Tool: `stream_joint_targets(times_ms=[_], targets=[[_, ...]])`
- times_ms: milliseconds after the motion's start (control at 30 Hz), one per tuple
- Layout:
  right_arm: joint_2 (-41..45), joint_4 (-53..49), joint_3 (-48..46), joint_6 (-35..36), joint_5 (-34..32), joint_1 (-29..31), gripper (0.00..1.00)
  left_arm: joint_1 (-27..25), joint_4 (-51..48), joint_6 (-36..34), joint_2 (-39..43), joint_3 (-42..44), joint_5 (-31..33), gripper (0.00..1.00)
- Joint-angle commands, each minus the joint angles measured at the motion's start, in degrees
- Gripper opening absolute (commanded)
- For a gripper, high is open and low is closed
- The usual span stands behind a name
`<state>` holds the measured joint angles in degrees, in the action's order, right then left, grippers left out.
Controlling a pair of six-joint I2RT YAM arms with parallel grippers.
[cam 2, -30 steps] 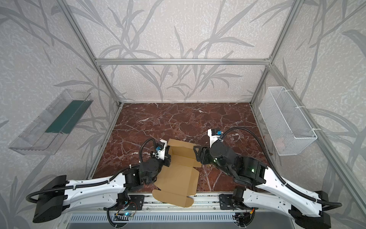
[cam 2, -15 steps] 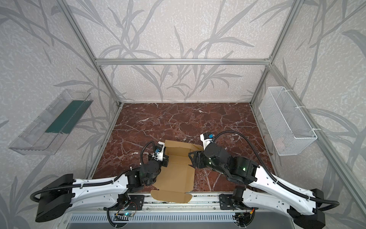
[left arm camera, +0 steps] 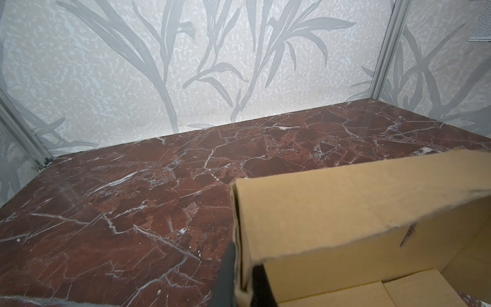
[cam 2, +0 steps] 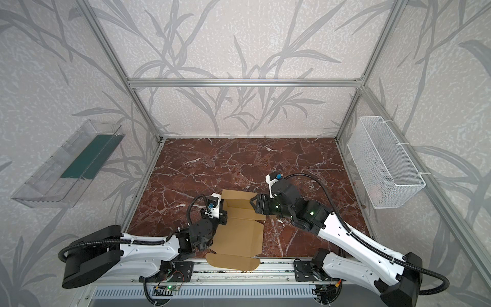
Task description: Fold the paper box
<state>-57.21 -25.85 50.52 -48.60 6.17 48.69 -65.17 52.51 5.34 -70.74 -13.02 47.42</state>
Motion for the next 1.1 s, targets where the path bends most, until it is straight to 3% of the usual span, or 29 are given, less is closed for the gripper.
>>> stream_joint_targets(times_ms=[0, 233, 600, 933, 1067], targets=[[-1.0, 4.14, -1.1, -0.79, 3.28, -0.8, 0.62, 0.03, 4.55, 0.93, -0.37, 1.26, 0.49, 0.0], [-1.83, 7.29, -3.29, -1.67, 5.48, -4.24, 0.58, -0.31, 6.59, 1.6, -1.95, 2.43, 0.75, 0.0], [-4.29, 13.18, -6.24, -5.07, 8.36, -4.39, 0.49, -1.08, 12.4, 2.1, -7.05, 3.68, 1.13, 0.0], [-3.83, 13.49, -9.3, -6.06, 3.67, -4.35, 0.48, -1.79, 19.83, 0.12, -11.87, 4.58, 1.53, 0.0], [-5.09, 15.06, -8.82, -6.07, 3.59, -4.39, 0.44, -2.5, 24.25, -1.24, -14.82, 4.76, 1.83, 0.0]])
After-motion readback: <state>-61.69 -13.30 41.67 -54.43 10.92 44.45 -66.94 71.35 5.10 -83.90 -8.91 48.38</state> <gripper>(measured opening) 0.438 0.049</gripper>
